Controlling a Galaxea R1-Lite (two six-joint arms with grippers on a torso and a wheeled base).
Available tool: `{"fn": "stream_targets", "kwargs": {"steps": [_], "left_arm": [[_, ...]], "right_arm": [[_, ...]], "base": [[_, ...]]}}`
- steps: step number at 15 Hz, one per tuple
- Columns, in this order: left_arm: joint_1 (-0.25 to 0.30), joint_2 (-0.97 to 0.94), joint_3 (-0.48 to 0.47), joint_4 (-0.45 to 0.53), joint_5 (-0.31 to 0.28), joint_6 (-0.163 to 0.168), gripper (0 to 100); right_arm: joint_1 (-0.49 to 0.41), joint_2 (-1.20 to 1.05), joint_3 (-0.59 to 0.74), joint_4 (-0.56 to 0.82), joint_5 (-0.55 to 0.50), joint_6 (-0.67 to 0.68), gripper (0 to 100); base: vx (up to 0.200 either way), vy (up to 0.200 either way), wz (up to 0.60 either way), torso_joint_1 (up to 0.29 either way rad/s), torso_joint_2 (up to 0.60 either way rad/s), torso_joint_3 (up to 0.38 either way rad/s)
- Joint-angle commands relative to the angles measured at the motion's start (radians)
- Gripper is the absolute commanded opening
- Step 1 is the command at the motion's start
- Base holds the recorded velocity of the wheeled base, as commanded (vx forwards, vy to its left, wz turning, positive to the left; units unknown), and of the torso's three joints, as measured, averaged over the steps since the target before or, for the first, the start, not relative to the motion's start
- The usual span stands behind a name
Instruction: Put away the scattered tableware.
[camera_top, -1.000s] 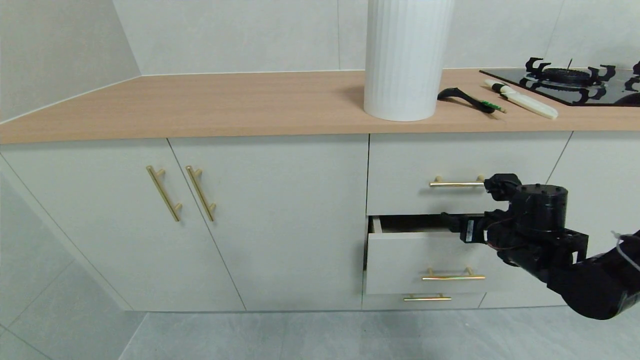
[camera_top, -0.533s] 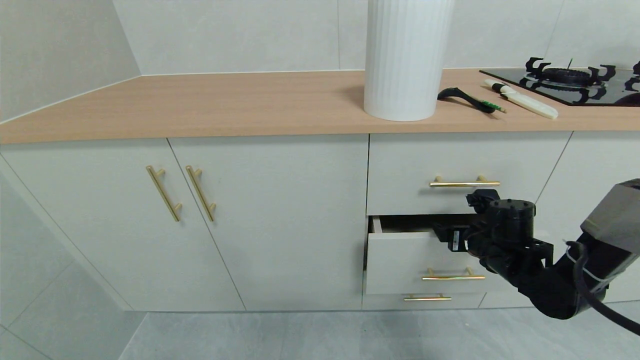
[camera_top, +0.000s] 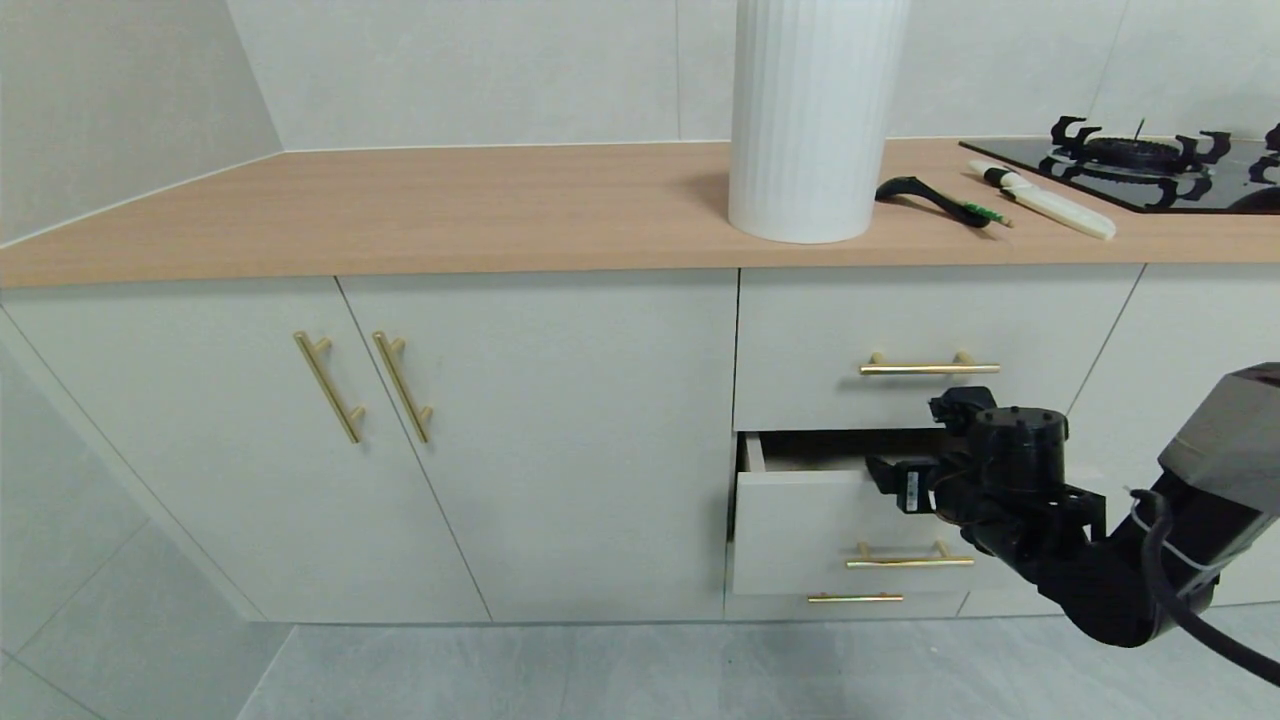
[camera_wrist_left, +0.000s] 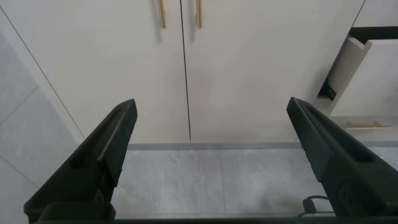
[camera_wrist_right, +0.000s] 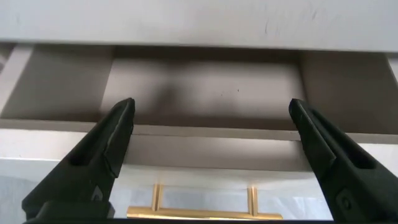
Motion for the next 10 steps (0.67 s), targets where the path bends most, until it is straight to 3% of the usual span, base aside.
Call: {"fn": "stream_targets", "kwargs": {"steps": [1, 10], "left_arm": [[0.0, 0.001, 0.0, 0.0, 0.0, 0.0, 100], [0.0, 0.001, 0.0, 0.0, 0.0, 0.001, 100]], "right_arm": [[0.001, -0.063, 0.013, 0.081, 0.01, 0.001, 100], [0.002, -0.33, 0.016, 0.553, 0.149, 0.0, 100]], "base": [[0.0, 0.0, 0.0, 0.0, 0.0, 0.0], [0.0, 0.0, 0.0, 0.0, 0.0, 0.0]]}}
